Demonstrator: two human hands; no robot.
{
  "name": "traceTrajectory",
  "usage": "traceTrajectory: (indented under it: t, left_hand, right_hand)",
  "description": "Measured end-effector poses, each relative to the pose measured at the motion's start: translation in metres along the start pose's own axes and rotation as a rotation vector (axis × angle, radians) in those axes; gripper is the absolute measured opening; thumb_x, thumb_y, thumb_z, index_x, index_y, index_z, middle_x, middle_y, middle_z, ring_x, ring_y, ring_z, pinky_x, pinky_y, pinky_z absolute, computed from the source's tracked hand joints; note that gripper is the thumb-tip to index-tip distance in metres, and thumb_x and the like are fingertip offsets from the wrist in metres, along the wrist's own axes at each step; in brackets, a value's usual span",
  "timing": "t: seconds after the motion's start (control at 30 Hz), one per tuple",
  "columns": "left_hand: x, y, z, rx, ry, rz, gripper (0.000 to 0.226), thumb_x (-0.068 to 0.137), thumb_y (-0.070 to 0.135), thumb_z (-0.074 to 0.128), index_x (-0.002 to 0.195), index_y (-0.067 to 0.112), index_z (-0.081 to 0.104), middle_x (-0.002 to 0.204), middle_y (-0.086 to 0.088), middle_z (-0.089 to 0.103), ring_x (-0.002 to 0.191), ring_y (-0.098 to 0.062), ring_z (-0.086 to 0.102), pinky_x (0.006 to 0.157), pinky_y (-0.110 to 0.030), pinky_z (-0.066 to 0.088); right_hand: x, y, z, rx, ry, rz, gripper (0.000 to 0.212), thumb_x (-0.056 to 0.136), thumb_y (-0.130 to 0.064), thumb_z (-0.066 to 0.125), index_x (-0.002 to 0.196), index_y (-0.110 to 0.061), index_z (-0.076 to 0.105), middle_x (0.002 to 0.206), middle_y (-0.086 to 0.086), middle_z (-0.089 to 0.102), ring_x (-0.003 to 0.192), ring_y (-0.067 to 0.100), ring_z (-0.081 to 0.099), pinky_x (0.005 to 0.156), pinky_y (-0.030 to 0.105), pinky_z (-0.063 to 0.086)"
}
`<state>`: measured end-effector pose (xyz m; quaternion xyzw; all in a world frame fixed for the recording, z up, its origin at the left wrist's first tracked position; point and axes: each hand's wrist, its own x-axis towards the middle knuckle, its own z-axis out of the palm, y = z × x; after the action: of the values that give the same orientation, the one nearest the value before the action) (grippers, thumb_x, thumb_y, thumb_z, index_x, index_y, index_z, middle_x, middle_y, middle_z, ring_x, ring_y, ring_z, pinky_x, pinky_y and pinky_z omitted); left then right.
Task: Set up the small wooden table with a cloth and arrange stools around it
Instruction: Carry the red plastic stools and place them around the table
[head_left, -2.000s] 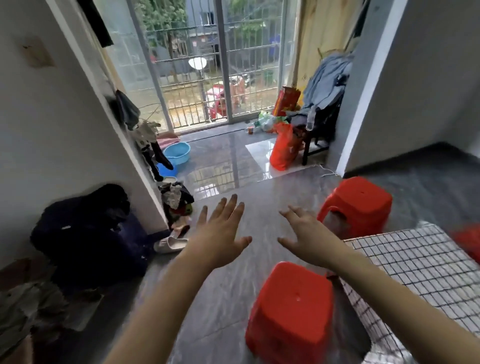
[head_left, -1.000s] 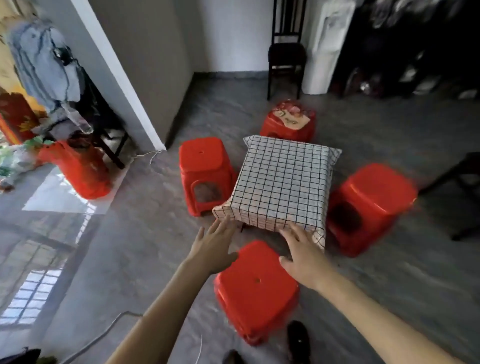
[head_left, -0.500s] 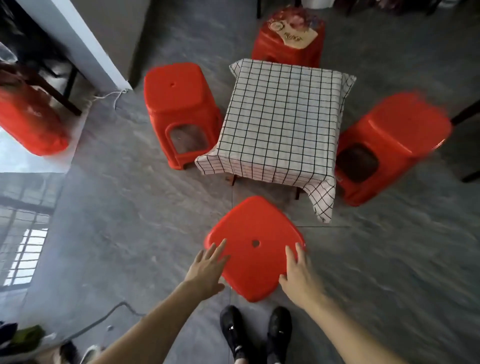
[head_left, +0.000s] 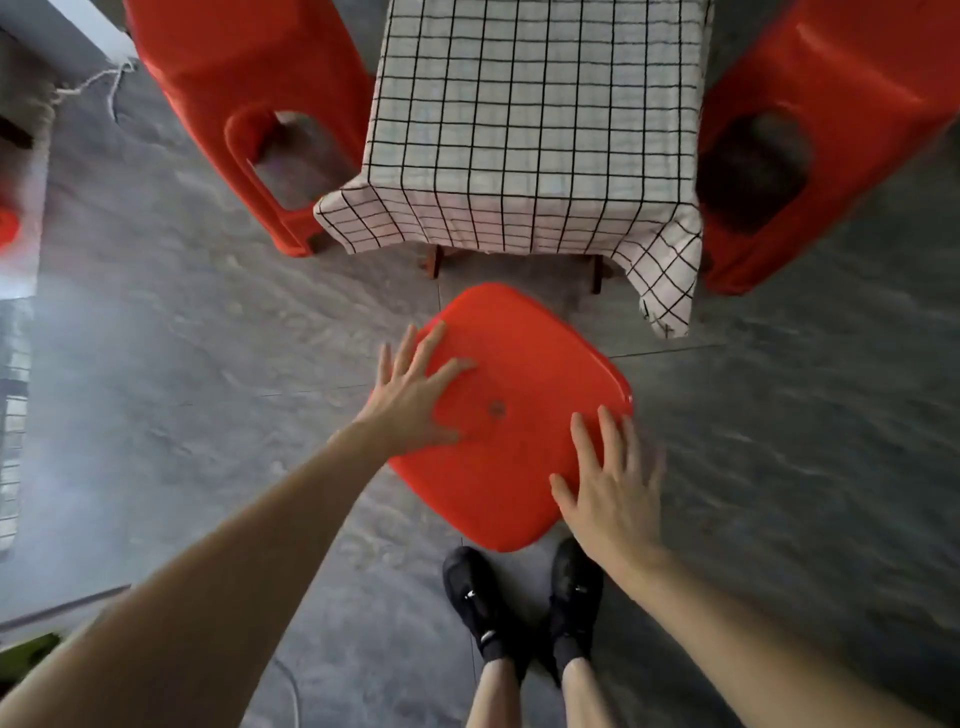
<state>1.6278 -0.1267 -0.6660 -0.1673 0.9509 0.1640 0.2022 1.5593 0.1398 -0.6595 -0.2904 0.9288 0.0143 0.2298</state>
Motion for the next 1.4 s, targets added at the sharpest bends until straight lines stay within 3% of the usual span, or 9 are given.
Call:
traceTrajectory:
  t: [0.07,0.13,0.23,0.43,0.7,0.83,1.03,1.23,1.4]
  left_hand:
    - [-0.001,-0.004,0.000,-0.084,-0.048,-0.158,0.112,0.054,0.064,0.082,0.143,0.055,0.015,0.160,-0.005,-0.016,0.146,-0.044,-0.012,0.111,-0.069,-0.001]
    - [-0.005,-0.004,0.000,-0.208,-0.084,-0.238,0.116,0.052,0.063,0.083,0.141,0.062,0.008,0.160,-0.008,-0.011,0.145,-0.045,0.004,0.111,-0.069,0.018]
    - [-0.008,-0.002,0.000,-0.261,-0.085,-0.249,0.116,0.052,0.060,0.085,0.139,0.066,0.008,0.158,-0.006,-0.002,0.141,-0.041,0.018,0.104,-0.062,0.036]
    - [-0.006,0.006,0.003,-0.321,-0.007,-0.333,0.112,0.056,0.061,0.083,0.142,0.062,0.010,0.157,-0.012,0.002,0.137,-0.044,0.023,0.106,-0.058,0.036]
    - [-0.007,0.036,0.017,-0.447,0.102,-0.548,0.106,0.064,0.064,0.076,0.142,0.062,0.004,0.158,-0.010,0.003,0.137,-0.040,0.025,0.098,-0.054,0.043]
    - [-0.018,0.032,0.017,-0.447,0.052,-0.464,0.111,0.066,0.055,0.080,0.145,0.061,0.003,0.160,-0.013,-0.007,0.138,-0.044,0.022,0.101,-0.053,0.041]
    - [-0.029,0.017,0.021,-0.493,-0.025,-0.342,0.126,0.058,0.045,0.088,0.139,0.068,-0.005,0.156,-0.010,-0.029,0.147,-0.041,0.001,0.116,-0.052,0.025]
    - [-0.030,0.021,0.015,-0.440,-0.085,-0.371,0.133,0.053,0.046,0.090,0.139,0.068,-0.009,0.155,-0.001,-0.029,0.142,-0.042,0.011,0.106,-0.052,0.036]
    - [-0.037,0.037,0.020,-0.467,-0.069,-0.394,0.132,0.056,0.045,0.089,0.140,0.066,-0.010,0.155,-0.001,-0.029,0.141,-0.041,0.013,0.101,-0.050,0.041]
  right_hand:
    - [-0.003,-0.009,0.001,0.109,-0.030,0.135,0.081,0.086,-0.058,0.051,0.151,-0.041,0.006,0.158,0.019,0.001,0.142,0.047,0.015,0.105,0.066,0.026]
    - [-0.003,-0.018,0.004,0.276,-0.050,0.196,0.082,0.088,-0.046,0.056,0.151,-0.042,0.003,0.155,0.028,-0.006,0.137,0.050,0.025,0.108,0.055,0.034]
    - [0.004,-0.023,0.007,0.520,-0.029,0.205,0.083,0.085,-0.027,0.062,0.150,-0.037,0.011,0.151,0.029,-0.007,0.133,0.047,0.037,0.109,0.042,0.039]
    - [0.043,-0.010,-0.007,0.662,0.026,0.166,0.074,0.082,-0.024,0.068,0.143,-0.039,0.028,0.156,0.020,0.001,0.138,0.036,0.034,0.112,0.041,0.036]
    - [0.120,0.009,-0.048,0.453,-0.057,-0.064,0.077,0.081,-0.024,0.073,0.145,-0.033,0.031,0.159,0.012,-0.005,0.133,0.039,0.040,0.109,0.047,0.040]
    - [0.096,0.004,-0.051,0.364,-0.117,-0.120,0.096,0.079,-0.035,0.075,0.153,-0.025,0.015,0.156,0.015,-0.025,0.144,0.040,0.019,0.113,0.040,0.031]
    - [0.042,0.001,-0.015,0.121,-0.216,-0.181,0.144,0.055,-0.071,0.077,0.148,-0.028,-0.025,0.141,0.013,-0.052,0.140,0.056,0.005,0.105,0.053,0.042]
    - [0.035,-0.001,-0.014,0.035,-0.159,-0.209,0.132,0.072,-0.048,0.078,0.148,-0.025,-0.028,0.144,0.021,-0.047,0.136,0.056,0.018,0.084,0.038,0.057]
    - [0.030,0.015,-0.013,0.050,-0.168,-0.234,0.133,0.072,-0.046,0.079,0.147,-0.029,-0.029,0.145,0.015,-0.048,0.139,0.051,0.018,0.087,0.037,0.057]
